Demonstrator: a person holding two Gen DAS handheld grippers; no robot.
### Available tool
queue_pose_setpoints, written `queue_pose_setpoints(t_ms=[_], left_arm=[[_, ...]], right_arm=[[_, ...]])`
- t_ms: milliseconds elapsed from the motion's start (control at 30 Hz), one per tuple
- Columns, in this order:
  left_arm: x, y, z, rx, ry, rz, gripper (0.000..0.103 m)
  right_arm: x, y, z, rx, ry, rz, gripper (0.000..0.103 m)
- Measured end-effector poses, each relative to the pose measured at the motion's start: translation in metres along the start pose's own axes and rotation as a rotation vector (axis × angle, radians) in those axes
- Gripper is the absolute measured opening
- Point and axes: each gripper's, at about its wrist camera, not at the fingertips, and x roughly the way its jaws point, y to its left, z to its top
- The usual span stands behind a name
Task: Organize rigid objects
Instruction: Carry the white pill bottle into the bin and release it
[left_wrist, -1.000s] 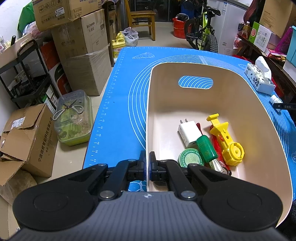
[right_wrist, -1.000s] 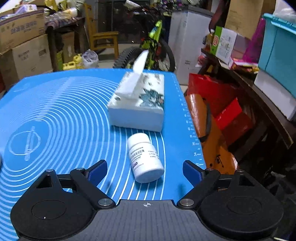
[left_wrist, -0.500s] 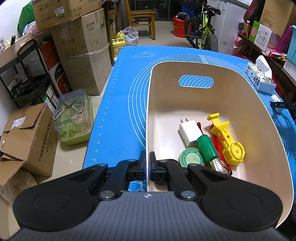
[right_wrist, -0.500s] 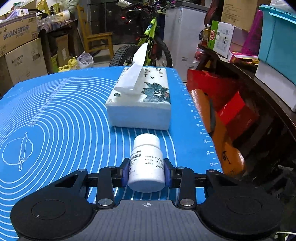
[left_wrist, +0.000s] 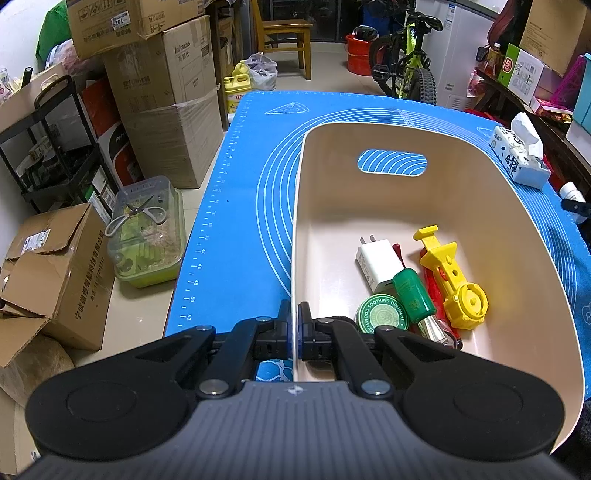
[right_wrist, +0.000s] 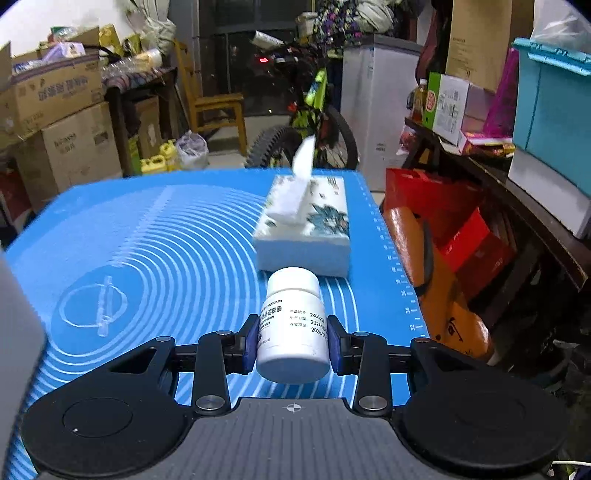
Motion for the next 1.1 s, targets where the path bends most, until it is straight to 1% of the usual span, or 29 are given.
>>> queue_pose_setpoints(t_ms=[133,333,500,633,867,1100], left_arm=[[0.001,-0.001,0.000,-0.007,0.007,-0.001,0.004],[0.001,-0.001,0.000,-0.010,0.008,-0.004,0.004],[0.001,0.000,0.001,-0.014,0.010,-0.007,0.004],[0.001,0.000,0.000,-0.018,0.012,-0.010,0.004],[0.001,0.000,0.000,-0.025,0.013,-0.009,0.004],[0.000,0.001,0.001,-0.033,0.009,-0.015,0.004]], right_arm=[[-0.026,0.012,0.004,-0.002,-0.036,0.043,0.044],[-0.067,0.046,0.018,-0.035,-0.099,0.135,0.044],[-0.097,0.084,0.034,-0.077,-0.159,0.224,0.044],[-0.113,0.116,0.040,-0.112,-0.185,0.300,0.044],[-0.121,0.173,0.039,-0.153,-0.168,0.410,0.044],[-0.117,0.229,0.020,-0.231,-0.095,0.461,0.044]])
